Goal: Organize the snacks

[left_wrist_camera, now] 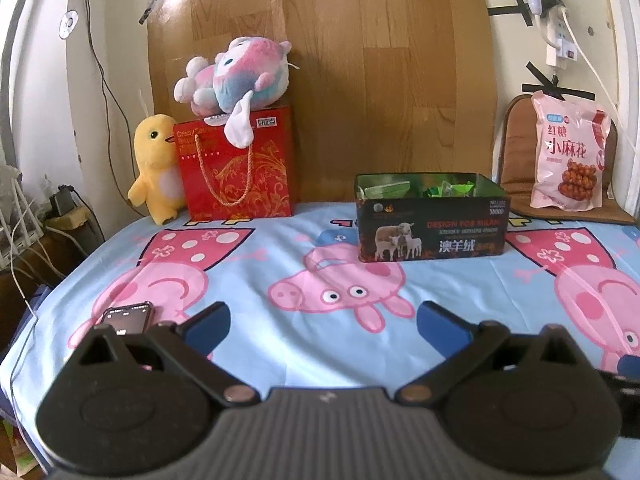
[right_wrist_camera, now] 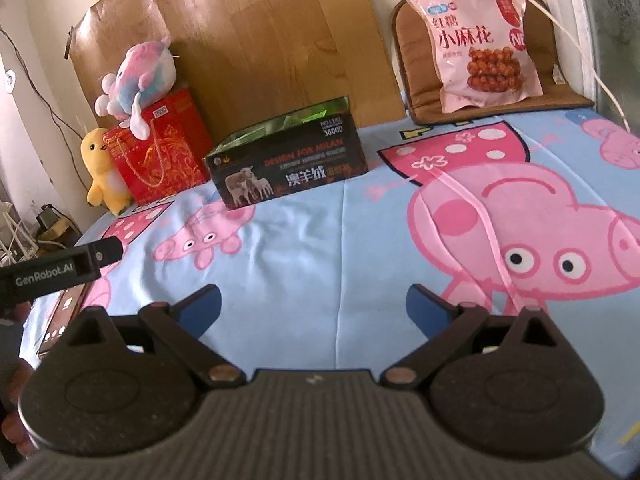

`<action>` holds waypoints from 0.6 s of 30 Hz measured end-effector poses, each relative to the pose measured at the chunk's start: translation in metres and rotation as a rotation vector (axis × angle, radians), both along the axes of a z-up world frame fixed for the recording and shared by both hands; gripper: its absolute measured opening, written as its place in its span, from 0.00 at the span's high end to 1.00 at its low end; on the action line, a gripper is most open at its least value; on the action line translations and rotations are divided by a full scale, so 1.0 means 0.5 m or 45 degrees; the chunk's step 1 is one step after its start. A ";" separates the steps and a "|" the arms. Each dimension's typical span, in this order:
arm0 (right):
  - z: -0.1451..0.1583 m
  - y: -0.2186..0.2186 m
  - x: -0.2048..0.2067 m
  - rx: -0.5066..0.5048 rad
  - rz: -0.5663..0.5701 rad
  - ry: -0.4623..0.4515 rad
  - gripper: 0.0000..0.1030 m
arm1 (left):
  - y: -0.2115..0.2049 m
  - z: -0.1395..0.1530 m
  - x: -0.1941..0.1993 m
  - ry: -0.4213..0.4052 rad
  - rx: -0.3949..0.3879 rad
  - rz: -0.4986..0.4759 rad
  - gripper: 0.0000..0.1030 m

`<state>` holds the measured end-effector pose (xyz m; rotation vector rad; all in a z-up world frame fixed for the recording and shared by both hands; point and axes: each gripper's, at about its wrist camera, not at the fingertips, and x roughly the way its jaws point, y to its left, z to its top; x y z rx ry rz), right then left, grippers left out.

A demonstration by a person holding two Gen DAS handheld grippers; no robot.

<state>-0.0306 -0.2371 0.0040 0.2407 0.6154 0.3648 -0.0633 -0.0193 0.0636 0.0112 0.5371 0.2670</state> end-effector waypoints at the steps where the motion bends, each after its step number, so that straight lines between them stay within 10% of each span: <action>1: -0.003 0.001 0.001 -0.002 -0.001 0.005 0.03 | 0.000 -0.002 0.002 0.008 -0.004 -0.003 0.00; 18: -0.016 0.010 0.012 -0.015 0.025 0.043 0.03 | 0.004 -0.040 0.030 0.143 0.002 0.019 0.00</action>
